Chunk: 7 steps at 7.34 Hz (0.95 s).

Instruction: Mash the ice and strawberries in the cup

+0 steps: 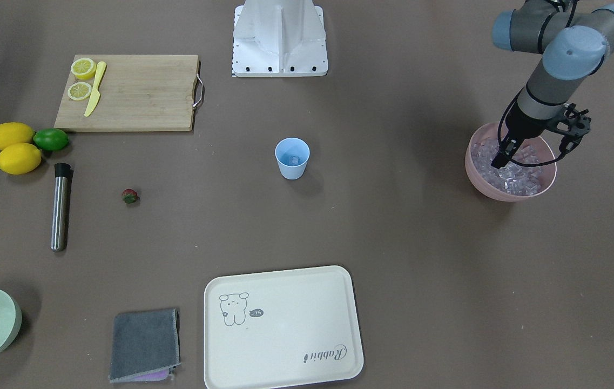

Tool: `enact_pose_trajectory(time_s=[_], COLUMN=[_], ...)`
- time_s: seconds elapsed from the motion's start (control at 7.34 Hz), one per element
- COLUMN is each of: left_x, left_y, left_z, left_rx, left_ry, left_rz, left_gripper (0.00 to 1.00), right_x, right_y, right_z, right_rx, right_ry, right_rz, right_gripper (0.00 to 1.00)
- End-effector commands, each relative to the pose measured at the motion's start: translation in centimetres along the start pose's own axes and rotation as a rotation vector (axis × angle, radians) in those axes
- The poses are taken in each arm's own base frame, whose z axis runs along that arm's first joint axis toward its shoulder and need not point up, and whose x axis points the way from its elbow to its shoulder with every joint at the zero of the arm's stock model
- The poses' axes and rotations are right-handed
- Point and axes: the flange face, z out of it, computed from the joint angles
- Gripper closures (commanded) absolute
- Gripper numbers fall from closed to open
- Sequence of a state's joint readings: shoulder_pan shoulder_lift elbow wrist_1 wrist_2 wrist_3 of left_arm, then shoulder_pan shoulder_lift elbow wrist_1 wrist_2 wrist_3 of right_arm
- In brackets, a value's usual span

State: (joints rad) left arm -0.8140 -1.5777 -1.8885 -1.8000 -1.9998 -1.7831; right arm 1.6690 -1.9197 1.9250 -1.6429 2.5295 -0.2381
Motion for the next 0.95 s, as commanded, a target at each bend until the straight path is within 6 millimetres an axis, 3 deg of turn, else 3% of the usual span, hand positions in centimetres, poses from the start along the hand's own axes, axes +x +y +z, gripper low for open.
enact_pose_trajectory(time_s=[0.0, 0.14, 0.82], left_x=[0.02, 0.00, -0.52], left_y=[0.14, 0.10, -0.33], left_z=[0.15, 0.22, 0.76], left_rx=[0.001, 0.001, 0.003], left_ry=[-0.001, -0.003, -0.017], left_rz=[0.011, 0.014, 0.067], left_gripper=[0.49, 0.54, 0.54], right_x=[0.43, 0.68, 0.69], right_y=[0.63, 1.21, 1.60], right_z=[-0.17, -0.14, -0.43], right_rx=[0.006, 0.005, 0.012], right_ry=[0.000, 0.000, 0.001], right_rz=[0.015, 0.023, 0.029], right_gripper=[0.00, 0.00, 0.00])
